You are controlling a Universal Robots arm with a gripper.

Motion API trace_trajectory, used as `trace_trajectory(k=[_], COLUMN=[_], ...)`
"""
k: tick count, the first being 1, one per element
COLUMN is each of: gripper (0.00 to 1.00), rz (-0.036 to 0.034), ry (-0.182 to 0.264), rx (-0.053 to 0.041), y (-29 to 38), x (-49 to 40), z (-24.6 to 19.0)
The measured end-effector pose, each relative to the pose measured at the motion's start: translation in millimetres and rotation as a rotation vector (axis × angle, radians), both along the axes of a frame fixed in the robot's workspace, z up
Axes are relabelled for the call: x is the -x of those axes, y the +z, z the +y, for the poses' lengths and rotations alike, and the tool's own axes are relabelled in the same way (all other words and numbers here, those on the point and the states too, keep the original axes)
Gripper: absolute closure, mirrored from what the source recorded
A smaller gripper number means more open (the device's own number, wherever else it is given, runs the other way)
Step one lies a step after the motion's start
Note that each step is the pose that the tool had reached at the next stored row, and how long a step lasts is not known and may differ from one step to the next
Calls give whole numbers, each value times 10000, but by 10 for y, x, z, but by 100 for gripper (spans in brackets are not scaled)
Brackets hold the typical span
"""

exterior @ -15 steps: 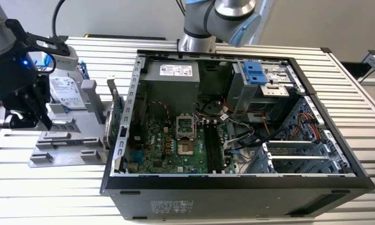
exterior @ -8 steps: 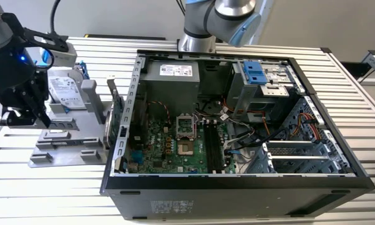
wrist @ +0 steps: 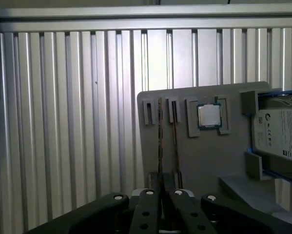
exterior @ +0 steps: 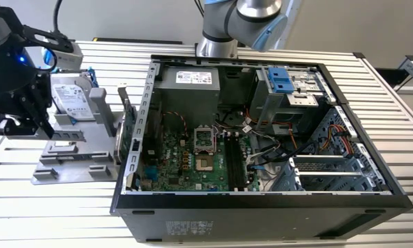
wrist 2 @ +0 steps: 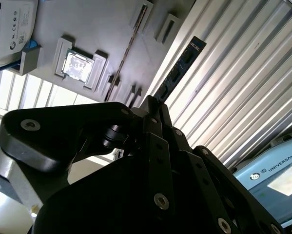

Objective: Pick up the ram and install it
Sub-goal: 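Pick up the ram and move it above insertion slot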

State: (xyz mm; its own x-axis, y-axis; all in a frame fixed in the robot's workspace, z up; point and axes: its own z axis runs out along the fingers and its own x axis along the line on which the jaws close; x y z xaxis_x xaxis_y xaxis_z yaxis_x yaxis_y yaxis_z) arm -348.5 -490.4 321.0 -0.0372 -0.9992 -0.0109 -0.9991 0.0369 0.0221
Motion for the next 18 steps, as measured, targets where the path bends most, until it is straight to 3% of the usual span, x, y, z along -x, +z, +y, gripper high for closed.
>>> trace_trajectory(k=[18], gripper=[100], rz=[0], ry=[0], rx=[0], y=[177], x=[0], z=[0])
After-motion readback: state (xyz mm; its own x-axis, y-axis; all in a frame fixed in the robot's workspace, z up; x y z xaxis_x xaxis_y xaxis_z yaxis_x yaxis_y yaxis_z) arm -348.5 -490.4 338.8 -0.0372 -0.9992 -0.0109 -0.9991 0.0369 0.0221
